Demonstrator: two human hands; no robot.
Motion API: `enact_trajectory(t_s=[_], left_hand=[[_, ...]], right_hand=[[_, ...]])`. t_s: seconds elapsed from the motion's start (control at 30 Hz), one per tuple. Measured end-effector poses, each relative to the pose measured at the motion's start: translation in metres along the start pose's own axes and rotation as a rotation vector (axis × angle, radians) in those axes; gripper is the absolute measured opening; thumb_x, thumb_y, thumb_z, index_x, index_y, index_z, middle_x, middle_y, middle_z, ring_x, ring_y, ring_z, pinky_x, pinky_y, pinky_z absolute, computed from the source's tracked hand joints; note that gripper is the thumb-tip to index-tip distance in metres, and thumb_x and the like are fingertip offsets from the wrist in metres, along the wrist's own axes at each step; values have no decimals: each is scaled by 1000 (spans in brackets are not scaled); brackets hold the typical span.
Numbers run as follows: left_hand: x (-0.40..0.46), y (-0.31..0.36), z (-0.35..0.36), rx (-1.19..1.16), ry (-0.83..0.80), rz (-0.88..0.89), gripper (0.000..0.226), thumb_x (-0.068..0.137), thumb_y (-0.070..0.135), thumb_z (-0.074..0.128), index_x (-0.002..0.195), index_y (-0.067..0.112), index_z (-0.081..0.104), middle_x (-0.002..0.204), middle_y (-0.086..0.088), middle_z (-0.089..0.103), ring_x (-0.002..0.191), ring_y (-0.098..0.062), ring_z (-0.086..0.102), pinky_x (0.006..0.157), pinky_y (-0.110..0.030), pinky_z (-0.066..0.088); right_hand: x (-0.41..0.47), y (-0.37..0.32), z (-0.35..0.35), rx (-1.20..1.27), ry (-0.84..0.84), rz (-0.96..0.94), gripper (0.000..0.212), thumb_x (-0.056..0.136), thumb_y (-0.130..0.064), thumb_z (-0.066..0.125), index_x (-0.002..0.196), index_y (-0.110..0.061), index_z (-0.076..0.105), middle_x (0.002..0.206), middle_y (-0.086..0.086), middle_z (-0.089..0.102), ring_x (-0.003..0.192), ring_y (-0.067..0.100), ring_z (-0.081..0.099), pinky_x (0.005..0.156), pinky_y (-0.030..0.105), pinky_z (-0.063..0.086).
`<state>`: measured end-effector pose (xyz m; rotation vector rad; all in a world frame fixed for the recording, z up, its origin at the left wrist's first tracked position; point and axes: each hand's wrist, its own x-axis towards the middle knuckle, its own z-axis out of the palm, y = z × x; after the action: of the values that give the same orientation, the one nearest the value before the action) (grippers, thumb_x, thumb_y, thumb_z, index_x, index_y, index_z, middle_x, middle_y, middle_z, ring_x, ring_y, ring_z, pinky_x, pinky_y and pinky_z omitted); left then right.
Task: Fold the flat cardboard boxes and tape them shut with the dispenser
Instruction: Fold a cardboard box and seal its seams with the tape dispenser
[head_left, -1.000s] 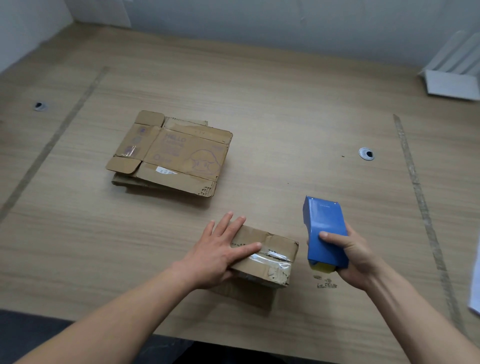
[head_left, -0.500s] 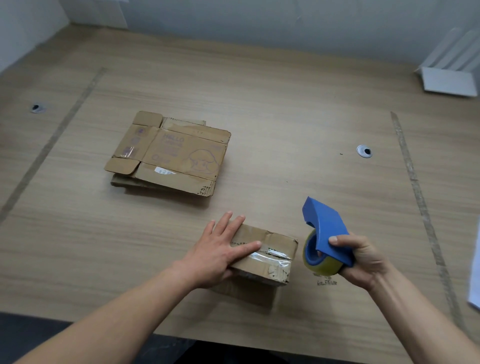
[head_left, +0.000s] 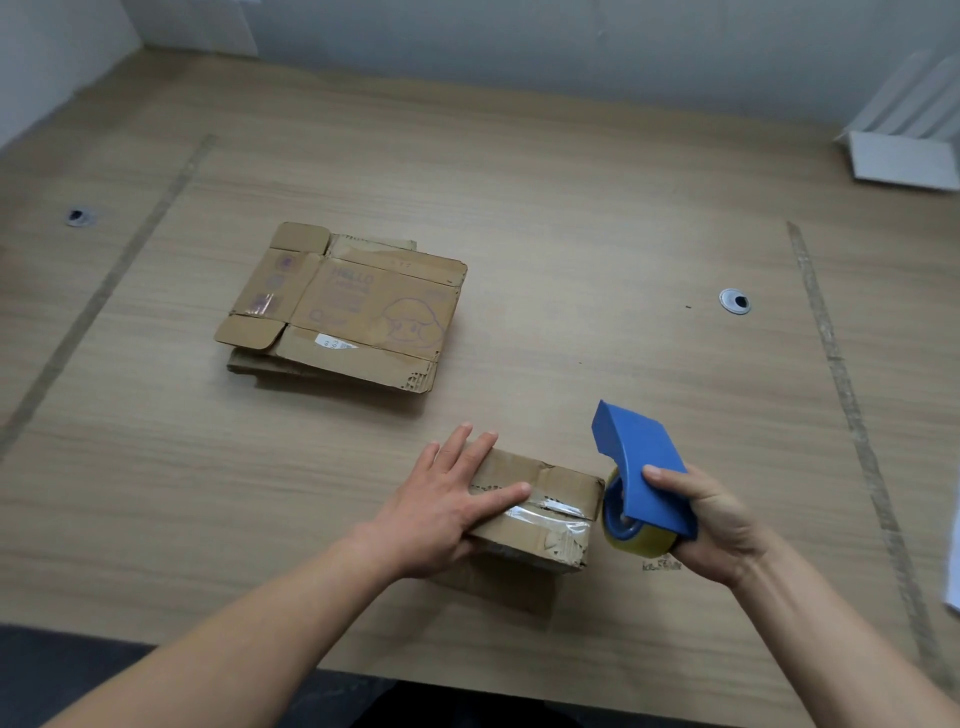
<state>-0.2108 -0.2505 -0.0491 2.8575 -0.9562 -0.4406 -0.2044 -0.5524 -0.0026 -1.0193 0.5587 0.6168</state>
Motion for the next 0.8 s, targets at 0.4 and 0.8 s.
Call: enact_trajectory(t_s=[0.4, 0.8], left_hand=[[0, -1, 3, 17, 32, 10, 82, 86, 49, 62, 149, 55, 11, 164, -15, -7, 149, -42, -12, 117, -60, 13], [-7, 13, 0, -505, 147, -239, 82, 80, 85, 25, 152, 49, 11, 164, 3, -15, 150, -16, -18, 123, -40, 6]], right_hand=[[4, 4, 19, -143, 280, -84, 19, 88, -4, 68, 103, -15, 60, 75, 6, 66, 57, 21, 62, 53, 33, 51], [10, 28, 9, -278, 443, -99, 44, 78, -15, 84, 115, -21, 61, 93, 11, 71, 71, 33, 64, 55, 41, 50]])
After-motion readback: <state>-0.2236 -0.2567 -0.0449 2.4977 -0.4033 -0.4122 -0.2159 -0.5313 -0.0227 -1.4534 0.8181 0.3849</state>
